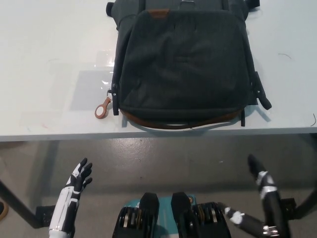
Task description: A bag is kept in the middle of the table with its flap loosely closed and the robot uses its right hand to adjust it and opens it
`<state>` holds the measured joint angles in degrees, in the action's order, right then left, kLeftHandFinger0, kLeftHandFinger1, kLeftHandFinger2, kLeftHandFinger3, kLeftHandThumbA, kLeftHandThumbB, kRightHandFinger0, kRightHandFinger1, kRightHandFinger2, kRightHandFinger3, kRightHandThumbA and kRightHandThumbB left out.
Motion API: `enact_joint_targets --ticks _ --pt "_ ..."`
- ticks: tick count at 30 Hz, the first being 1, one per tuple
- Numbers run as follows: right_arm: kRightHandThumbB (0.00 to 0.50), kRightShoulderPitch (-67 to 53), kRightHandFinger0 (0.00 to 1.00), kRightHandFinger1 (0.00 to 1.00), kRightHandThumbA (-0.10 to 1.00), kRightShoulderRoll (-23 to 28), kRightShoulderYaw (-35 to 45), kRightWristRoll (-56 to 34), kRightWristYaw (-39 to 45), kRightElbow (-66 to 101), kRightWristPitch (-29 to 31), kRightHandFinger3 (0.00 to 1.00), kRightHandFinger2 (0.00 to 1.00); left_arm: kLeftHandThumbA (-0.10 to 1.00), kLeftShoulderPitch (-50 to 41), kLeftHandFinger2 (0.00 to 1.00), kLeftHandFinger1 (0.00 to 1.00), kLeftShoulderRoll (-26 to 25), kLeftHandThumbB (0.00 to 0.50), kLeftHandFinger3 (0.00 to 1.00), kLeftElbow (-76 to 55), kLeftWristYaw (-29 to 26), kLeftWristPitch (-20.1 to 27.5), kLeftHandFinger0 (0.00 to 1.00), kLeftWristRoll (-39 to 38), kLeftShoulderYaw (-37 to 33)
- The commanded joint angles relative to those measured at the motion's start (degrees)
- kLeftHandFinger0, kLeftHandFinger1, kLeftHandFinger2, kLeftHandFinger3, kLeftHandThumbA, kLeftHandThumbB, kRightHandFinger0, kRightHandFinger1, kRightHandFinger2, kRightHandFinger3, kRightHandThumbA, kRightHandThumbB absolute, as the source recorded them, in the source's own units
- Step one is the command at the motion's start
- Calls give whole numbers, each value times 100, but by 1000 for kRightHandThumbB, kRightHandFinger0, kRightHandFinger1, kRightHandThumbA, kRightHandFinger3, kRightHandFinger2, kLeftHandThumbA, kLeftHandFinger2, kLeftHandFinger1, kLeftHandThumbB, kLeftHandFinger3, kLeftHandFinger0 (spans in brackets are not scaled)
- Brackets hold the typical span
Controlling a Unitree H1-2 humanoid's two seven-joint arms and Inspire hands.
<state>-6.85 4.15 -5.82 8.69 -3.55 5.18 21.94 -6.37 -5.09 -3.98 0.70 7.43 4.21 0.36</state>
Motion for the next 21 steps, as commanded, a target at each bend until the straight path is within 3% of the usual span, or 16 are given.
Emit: enact_joint_targets --ticks 1,4,6,10,14,17,21 --pt "349 246 1000 1000 1000 360 268 183 175 1072 -168 1000 1000 1000 -66 1000 1000 -88 105 1000 -186 -31 340 1000 137 4" --pt "351 622 1000 1000 1000 624 468 42 266 1394 -520 1000 1000 1000 -79 1000 1000 -98 99 1000 -145 -40 404 1000 172 2" --pt "417 940 1000 1000 1000 799 560 -290 414 1590 -1074 1000 1000 1000 -84 1000 1000 -107 106 1000 -123 -16 420 1000 145 2" --pt "460 1568 1000 1000 1000 1003 726 -904 534 1630 -1766 1000 1000 1000 -109 1000 1000 -109 106 1000 -130 -9 411 1000 159 -3" --pt "405 2300 1000 1000 1000 1221 928 -1383 644 1551 -2425 1000 1000 1000 -96 1000 1000 -100 104 1000 -105 -42 434 1000 220 2" --pt "299 3018 1000 1000 1000 1362 1045 -1816 806 1183 -2830 1000 1000 1000 -115 1000 1000 -112 111 1000 -116 -43 441 1000 214 25" --pt "259 3709 1000 1000 1000 1389 1070 -1960 971 481 -3040 1000 1000 1000 -136 1000 1000 -139 88 1000 -99 -31 457 1000 222 38"
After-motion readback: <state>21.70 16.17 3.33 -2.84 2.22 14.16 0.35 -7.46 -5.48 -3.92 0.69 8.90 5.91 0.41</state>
